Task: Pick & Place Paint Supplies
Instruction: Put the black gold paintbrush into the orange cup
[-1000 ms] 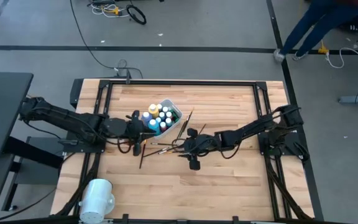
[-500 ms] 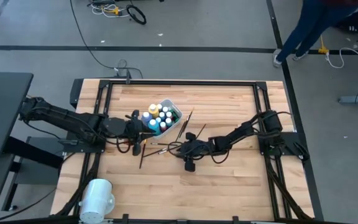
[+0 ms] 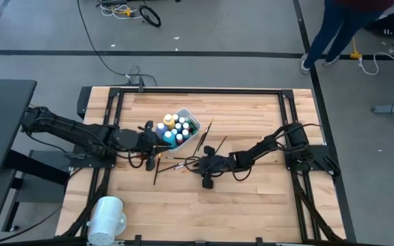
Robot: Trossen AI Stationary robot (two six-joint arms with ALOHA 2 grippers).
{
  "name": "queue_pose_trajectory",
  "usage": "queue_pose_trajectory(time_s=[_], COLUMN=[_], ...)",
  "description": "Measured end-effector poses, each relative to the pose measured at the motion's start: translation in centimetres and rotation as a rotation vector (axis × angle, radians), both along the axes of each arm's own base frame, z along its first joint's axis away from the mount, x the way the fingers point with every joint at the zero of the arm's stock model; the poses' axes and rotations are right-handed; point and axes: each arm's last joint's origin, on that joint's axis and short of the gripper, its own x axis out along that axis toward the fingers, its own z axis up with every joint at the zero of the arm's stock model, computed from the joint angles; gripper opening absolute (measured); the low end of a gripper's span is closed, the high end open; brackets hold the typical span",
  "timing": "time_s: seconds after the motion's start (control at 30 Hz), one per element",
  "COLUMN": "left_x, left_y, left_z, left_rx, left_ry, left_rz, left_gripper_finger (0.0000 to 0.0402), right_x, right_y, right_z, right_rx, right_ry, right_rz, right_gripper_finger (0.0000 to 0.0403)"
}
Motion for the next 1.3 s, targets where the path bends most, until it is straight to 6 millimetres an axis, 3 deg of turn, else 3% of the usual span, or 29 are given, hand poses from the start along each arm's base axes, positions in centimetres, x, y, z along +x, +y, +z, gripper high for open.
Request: queue_pose_trajectory(time_s=[0.23, 0.57, 0.77, 0.97, 1.13, 1.3], left_x=[0.0, 0.0, 0.0, 0.0, 0.0, 0.0], left_y=[0.0, 0.0, 0.0, 0.0, 0.0, 0.0], left_z=[0.0, 0.0, 0.0, 0.0, 0.0, 0.0], left_rx=[0.0, 0.0, 0.0, 0.0, 0.0, 0.001], left_ry=[0.0, 0.001, 0.0, 0.0, 0.0, 0.0], left_rz=[0.0, 0.0, 0.0, 0.0, 0.0, -0.001], left_gripper_finger=[0.0061, 0.0061, 0.0061, 0.0061, 0.0061, 0.0061], right_x=[-0.1, 0.4, 0.5, 0.6, 0.6, 0.5], right_y=[1.0, 1.2, 0.8, 0.1, 0.1, 0.3], right_z=[-0.3, -3.2, -3.3, -3.3, -3.0, -0.9], right_rx=[-0.016, 0.002, 0.0, 0.044, 0.05, 0.04], right_ry=[-0.024, -0.118, -0.107, -0.099, -0.12, -0.122], right_rz=[-0.004, 0.016, 0.041, 0.092, 0.097, 0.124], right_gripper_finger=[0.0097, 0.0101, 0.0077, 0.0017, 0.0016, 0.0012])
